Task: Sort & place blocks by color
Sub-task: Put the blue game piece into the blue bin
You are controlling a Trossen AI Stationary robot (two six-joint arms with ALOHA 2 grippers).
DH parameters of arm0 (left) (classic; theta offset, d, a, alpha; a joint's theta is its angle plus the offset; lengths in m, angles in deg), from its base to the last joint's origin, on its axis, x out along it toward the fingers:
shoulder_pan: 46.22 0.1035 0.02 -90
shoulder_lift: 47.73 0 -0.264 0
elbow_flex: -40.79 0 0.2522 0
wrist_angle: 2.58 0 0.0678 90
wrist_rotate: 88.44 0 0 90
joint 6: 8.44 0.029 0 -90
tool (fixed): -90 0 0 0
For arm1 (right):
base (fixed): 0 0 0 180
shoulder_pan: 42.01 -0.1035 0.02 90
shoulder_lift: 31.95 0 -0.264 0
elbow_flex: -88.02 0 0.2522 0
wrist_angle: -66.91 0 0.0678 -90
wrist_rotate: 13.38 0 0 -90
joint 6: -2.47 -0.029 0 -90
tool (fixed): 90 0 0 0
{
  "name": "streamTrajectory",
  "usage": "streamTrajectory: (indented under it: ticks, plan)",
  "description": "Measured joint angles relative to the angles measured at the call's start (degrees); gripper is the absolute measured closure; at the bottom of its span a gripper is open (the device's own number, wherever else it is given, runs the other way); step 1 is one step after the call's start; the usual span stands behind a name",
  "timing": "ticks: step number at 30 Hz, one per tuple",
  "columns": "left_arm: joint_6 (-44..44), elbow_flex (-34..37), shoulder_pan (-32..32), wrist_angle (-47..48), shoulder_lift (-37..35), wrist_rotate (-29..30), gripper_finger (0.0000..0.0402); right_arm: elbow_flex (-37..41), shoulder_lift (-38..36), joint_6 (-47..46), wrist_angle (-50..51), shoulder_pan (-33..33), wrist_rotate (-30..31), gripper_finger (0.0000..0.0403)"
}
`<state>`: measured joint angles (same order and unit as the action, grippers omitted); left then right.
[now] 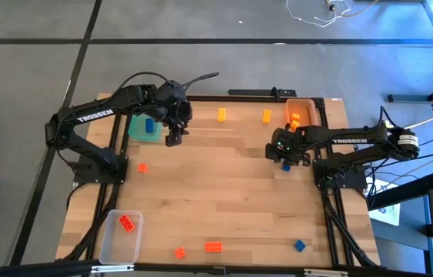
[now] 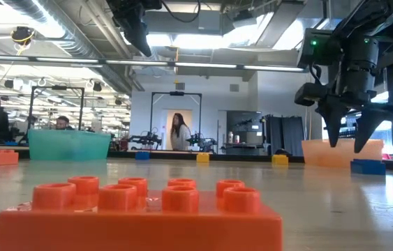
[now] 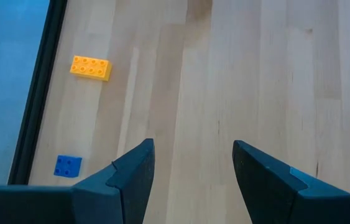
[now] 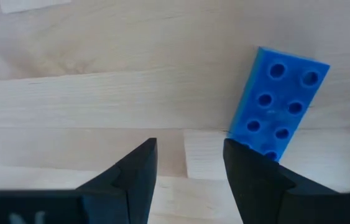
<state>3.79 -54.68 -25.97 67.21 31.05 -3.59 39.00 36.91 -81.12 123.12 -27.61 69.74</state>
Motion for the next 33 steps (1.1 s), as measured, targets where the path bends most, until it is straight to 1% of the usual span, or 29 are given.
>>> streamTrajectory:
  ticks: [3, 5, 10, 12, 14, 16, 20, 22, 27, 33]
  plan:
    - [0.0, 0.0, 0.0, 0.0, 0.0, 0.0, 0.0195, 0.0, 0.0, 0.0, -0.4, -0.6, -0.1, 0.0214]
    - [0.0, 0.0, 0.0, 0.0, 0.0, 0.0, 0.0195, 0.0, 0.0, 0.0, -0.1, -1.1, -0.1, 0.0201]
    - [0.0, 0.0, 0.0, 0.0, 0.0, 0.0, 0.0195, 0.0, 0.0, -0.1, 1.4, -2.0, 0.0, 0.0144]
    - [0.0, 0.0, 0.0, 0.0, 0.0, 0.0, 0.0195, 0.0, 0.0, -0.1, 1.9, -2.0, 1.1, 0.0120]
    - [0.0, 0.0, 0.0, 0.0, 0.0, 0.0, 0.0195, 0.0, 0.0, -0.1, 2.2, -2.0, 1.8, 0.0109]
    - [0.0, 0.0, 0.0, 0.0, 0.0, 0.0, 0.0195, 0.0, 0.0, -0.9, 2.8, -1.9, 2.3, 0.0107]
    - [0.0, 0.0, 0.0, 0.0, 0.0, 0.0, 0.0195, 0.0, 0.0, -7.3, 5.9, -1.9, 1.6, 0.0109]
    - [0.0, 0.0, 0.0, 0.0, 0.0, 0.0, 0.0195, 0.0, 0.0, -7.4, 6.2, -1.9, 3.3, 0.0109]
    - [0.0, 0.0, 0.0, 0.0, 0.0, 0.0, 0.0195, 0.0, 0.1, -7.2, 6.2, -2.0, 9.9, 0.0109]
    - [0.0, 0.0, 0.0, 0.0, 0.0, 0.0, 0.0195, 0.0, 2.5, -6.9, 7.7, -2.0, 10.7, 0.0109]
